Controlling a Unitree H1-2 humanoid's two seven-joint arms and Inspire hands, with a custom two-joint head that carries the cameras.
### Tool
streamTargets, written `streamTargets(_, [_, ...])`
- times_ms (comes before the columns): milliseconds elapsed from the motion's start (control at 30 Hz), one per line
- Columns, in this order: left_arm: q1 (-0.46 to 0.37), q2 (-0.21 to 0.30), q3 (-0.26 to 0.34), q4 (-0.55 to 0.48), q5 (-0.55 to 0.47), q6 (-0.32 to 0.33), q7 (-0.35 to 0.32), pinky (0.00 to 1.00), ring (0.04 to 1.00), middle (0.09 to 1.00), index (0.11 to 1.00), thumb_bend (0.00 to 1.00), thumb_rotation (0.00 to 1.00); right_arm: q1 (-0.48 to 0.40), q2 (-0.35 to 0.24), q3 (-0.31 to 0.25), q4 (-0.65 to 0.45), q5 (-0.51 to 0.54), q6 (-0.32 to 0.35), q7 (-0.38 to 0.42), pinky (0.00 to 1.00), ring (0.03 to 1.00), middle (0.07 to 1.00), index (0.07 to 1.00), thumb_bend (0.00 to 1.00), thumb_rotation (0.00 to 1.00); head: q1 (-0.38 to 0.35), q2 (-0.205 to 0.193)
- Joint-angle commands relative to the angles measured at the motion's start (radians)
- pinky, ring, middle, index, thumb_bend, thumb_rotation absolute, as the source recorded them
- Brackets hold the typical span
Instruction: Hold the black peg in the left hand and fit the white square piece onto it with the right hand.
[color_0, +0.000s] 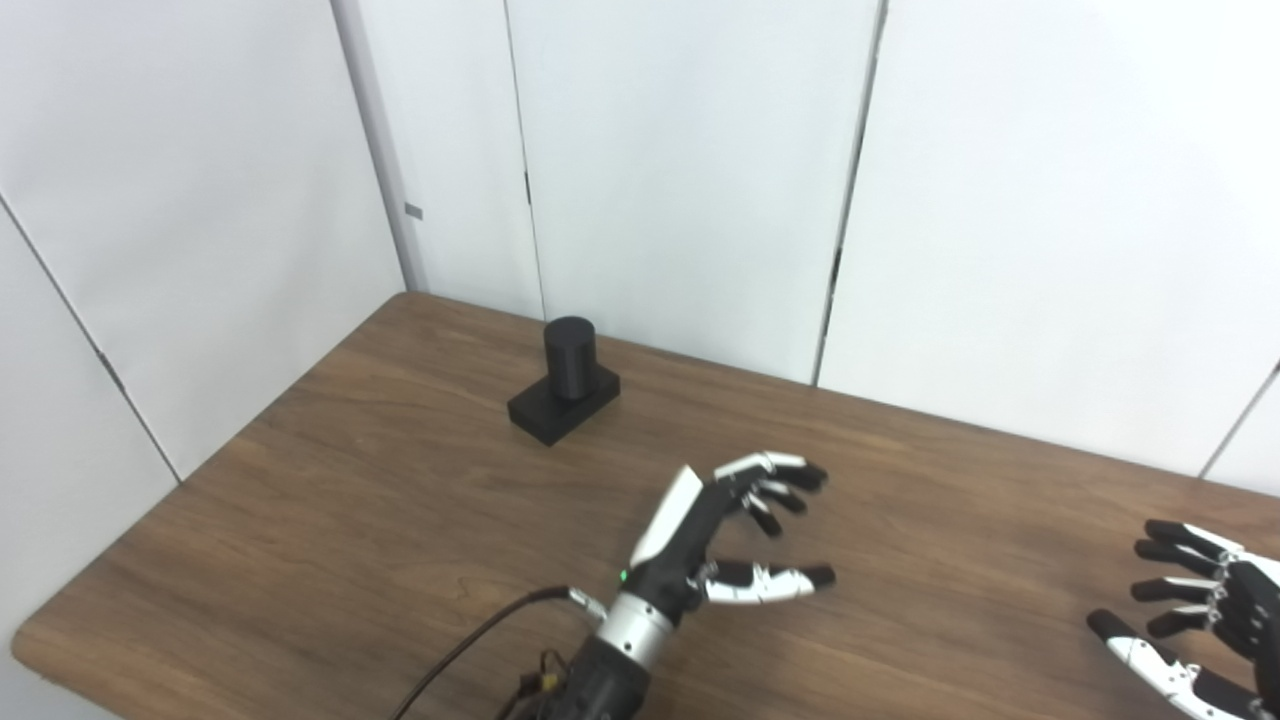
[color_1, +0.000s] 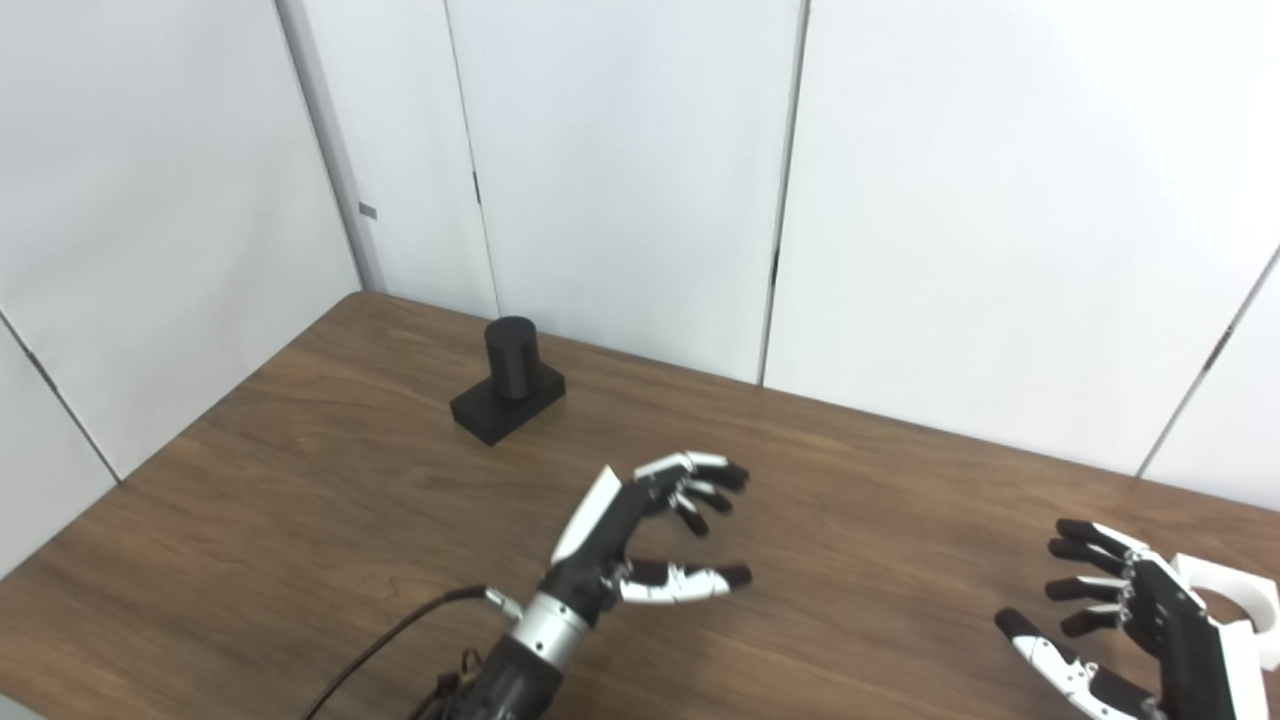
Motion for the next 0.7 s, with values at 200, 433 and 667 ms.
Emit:
streamTargets(200, [-0.119, 0.104, 0.05, -0.1, 0.06, 0.047, 0.001, 0.56, 0.692, 0.744, 0.703, 0.79, 0.07, -0.03, -0.006, -0.003, -0.021, 0.006, -0.022, -0.004, 0.41, 0.562, 0.685, 0.701, 0.49, 0.02, 0.005, -0.004])
streamTargets(433, [-0.161, 0.165, 0.085, -0.121, 0.082, 0.109, 0.005, 0.54, 0.675, 0.742, 0.721, 0.84, 0.1, -0.031, -0.006, -0.005, -0.022, 0.007, -0.025, -0.007, 0.42, 0.565, 0.683, 0.695, 0.5, 0.0, 0.006, -0.006])
streamTargets(667, [-0.181, 0.221, 0.114, -0.145, 0.163, 0.181, 0.019, 0.56, 0.685, 0.743, 0.729, 0.85, 0.06, -0.034, -0.011, -0.008, -0.016, 0.013, -0.032, -0.005, 0.41, 0.559, 0.679, 0.689, 0.5, 0.0, 0.012, -0.005])
